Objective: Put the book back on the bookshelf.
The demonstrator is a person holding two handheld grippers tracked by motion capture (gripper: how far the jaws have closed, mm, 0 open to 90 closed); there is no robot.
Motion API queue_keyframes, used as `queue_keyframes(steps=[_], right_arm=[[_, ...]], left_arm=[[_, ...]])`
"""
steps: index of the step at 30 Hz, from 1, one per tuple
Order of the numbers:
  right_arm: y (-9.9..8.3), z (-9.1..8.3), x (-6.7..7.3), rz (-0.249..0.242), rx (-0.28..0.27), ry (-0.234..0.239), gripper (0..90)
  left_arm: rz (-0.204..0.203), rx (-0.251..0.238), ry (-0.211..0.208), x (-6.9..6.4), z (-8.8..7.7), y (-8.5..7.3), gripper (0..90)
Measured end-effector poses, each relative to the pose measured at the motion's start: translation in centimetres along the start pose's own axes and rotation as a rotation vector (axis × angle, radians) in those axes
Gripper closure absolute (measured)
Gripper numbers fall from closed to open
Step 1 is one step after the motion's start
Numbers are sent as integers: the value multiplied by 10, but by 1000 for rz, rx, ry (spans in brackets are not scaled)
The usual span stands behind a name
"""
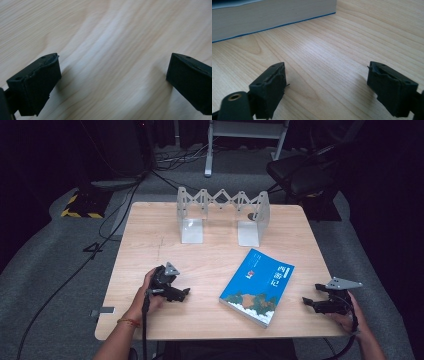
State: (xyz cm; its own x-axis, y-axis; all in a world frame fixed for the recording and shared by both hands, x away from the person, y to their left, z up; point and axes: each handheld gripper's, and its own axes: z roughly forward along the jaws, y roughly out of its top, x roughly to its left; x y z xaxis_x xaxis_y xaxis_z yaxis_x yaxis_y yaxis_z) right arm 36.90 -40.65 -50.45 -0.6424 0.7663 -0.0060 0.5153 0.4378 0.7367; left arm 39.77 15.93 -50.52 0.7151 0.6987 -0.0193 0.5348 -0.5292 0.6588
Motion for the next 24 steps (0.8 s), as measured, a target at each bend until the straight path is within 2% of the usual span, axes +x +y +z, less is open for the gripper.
queue_keyframes(steps=[1, 3, 4, 5, 7, 11, 14, 17, 18, 21, 22, 24], right_arm=[[0, 0, 0, -1, 2, 0, 150], [0, 0, 0, -2, 1, -5, 150], [0, 0, 1, -3, 2, -4, 149], [0, 0, 1, -3, 2, -4, 149], [0, 0, 2, -9, -3, -10, 149], [1, -1, 7, -56, -16, -35, 148], [2, 0, 6, -72, -5, 18, 155], [7, 3, 8, -82, 5, 16, 174], [9, 4, 9, -91, 7, 16, 214], [16, 11, 13, -98, 11, 22, 220], [22, 15, 15, -108, 20, 38, 235], [35, 20, 20, -135, 32, 33, 235]], left_arm=[[29, 2, -25, -5, 2, 2, 0], [62, 1, -52, -16, 5, 5, 0], [99, 3, -86, -29, 7, 7, 0], [99, 3, -86, -29, 7, 7, 0], [123, 2, -102, -41, 8, 9, 1], [133, 0, -113, -49, 11, 11, 0], [128, 5, -112, -50, 11, 12, 0], [135, 3, -117, -50, 12, 13, 0], [137, 4, -118, -50, 12, 13, 0], [133, 5, -114, -50, 13, 14, 0], [128, 3, -111, -50, 13, 14, 0], [124, -3, -107, -51, 14, 14, 0]])
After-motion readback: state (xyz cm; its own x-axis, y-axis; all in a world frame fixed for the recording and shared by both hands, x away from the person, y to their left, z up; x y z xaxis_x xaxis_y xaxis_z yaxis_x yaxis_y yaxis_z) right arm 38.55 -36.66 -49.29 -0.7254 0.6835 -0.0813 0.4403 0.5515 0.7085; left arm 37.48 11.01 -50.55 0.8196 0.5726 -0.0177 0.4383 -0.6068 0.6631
